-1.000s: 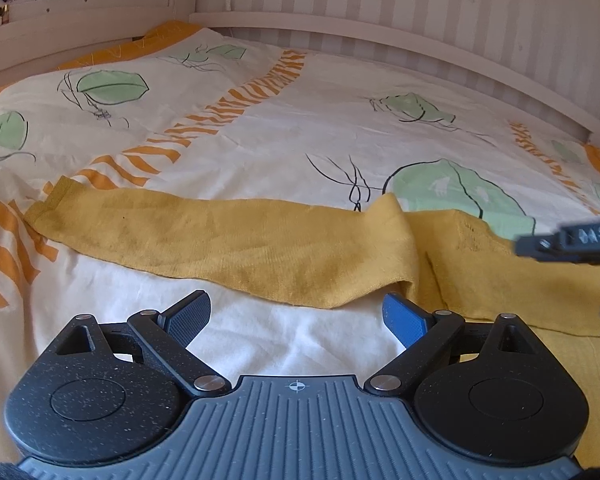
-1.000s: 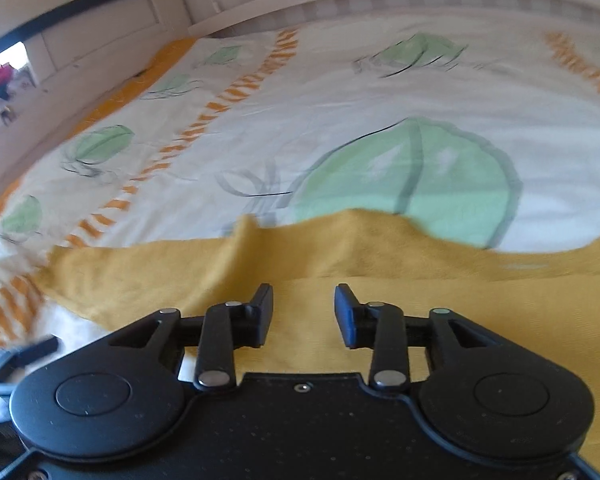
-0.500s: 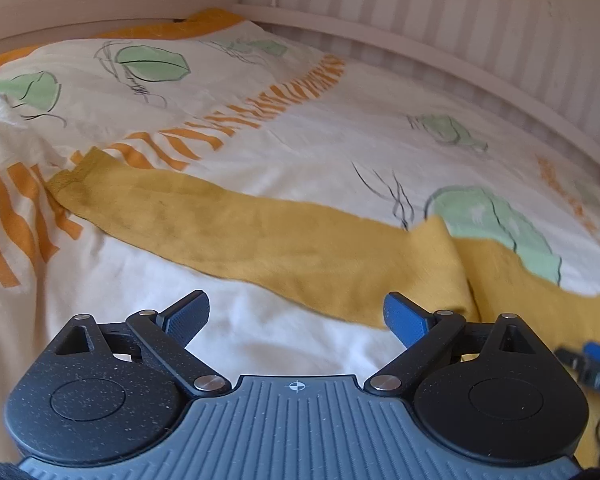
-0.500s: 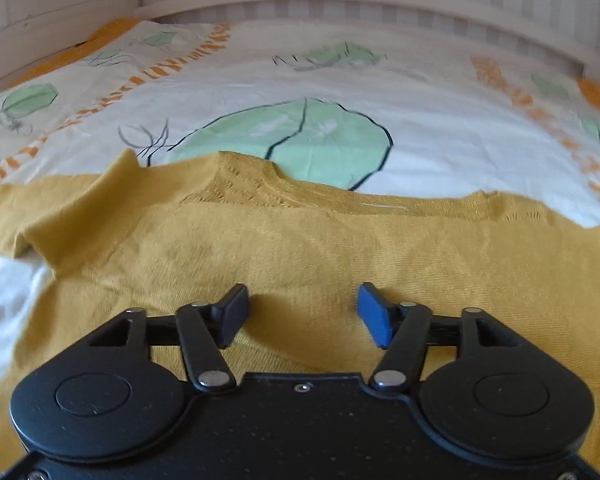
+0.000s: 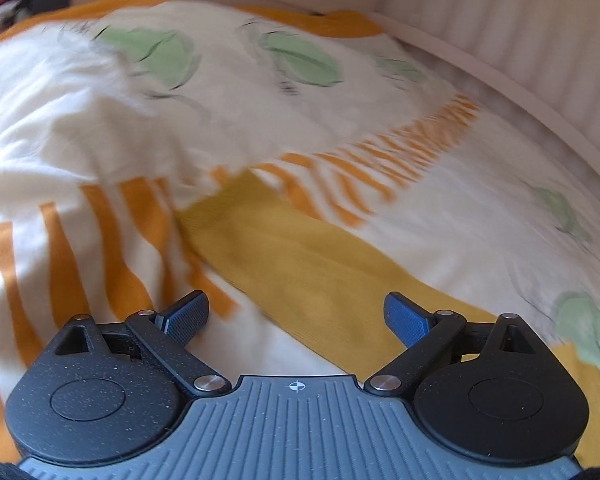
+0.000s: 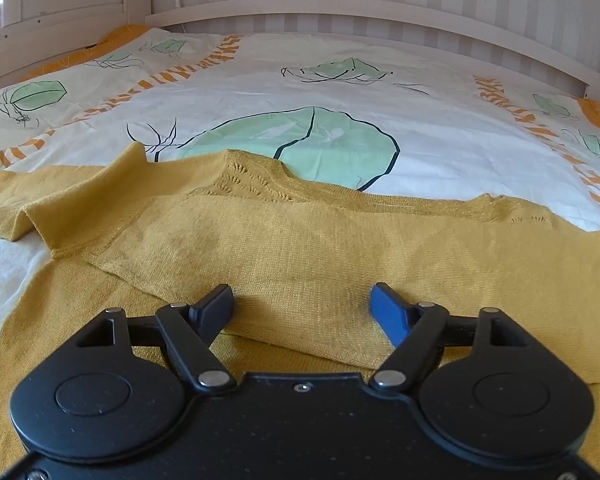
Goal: Fold small clothes
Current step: 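Grasp the cuff of the other sleeve with the left gripper, then lift the sleeve, fold it across the body, open the left gripper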
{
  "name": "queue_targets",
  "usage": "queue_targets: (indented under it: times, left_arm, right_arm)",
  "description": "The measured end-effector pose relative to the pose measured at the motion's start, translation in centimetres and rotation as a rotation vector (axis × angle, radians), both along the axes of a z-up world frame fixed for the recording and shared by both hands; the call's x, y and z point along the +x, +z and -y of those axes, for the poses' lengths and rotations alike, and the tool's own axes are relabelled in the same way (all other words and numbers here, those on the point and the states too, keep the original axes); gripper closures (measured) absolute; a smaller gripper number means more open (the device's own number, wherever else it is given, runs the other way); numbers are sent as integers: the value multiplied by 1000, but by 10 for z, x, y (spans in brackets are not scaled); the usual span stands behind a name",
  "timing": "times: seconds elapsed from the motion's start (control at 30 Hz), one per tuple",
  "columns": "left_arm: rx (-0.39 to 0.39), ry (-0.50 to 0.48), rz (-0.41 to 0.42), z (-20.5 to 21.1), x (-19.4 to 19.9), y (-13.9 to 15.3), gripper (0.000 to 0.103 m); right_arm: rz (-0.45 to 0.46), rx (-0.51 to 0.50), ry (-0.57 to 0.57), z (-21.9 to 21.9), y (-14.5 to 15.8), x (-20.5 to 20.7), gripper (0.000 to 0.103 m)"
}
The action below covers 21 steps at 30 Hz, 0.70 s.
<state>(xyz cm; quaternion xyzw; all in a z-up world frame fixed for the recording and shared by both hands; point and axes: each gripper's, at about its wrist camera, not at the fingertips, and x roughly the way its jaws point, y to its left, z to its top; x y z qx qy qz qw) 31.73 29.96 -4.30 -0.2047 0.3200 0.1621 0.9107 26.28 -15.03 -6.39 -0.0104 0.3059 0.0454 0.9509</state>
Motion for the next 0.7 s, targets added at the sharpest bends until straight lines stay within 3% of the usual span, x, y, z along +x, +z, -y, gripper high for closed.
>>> queue_targets:
  times: [0.27, 0.33, 0.37, 0.4, 0.47, 0.53, 0.7]
  left_arm:
    - [72, -41, -7, -8, 28, -3, 9]
    - [76, -18, 11, -10, 30, -4, 15]
    - [75, 0, 11, -12, 30, -4, 29]
    - [72, 6, 9, -14, 31, -3, 56]
    - [21, -4, 2, -24, 35, -2, 99]
    - [-36, 13, 33, -34, 31, 4, 100]
    - [25, -4, 102, -26, 16, 53, 100]
  right_arm:
    - [-1, 9, 4, 0, 0, 1, 24]
    - [-1, 9, 4, 0, 0, 1, 24]
    - [-1, 9, 4, 0, 0, 1, 24]
    - [-1, 10, 4, 0, 0, 1, 24]
    - [-1, 12, 3, 0, 0, 1, 24]
    - [-2, 15, 4, 0, 0, 1, 24]
    - [-15, 60, 21, 6, 2, 4, 19]
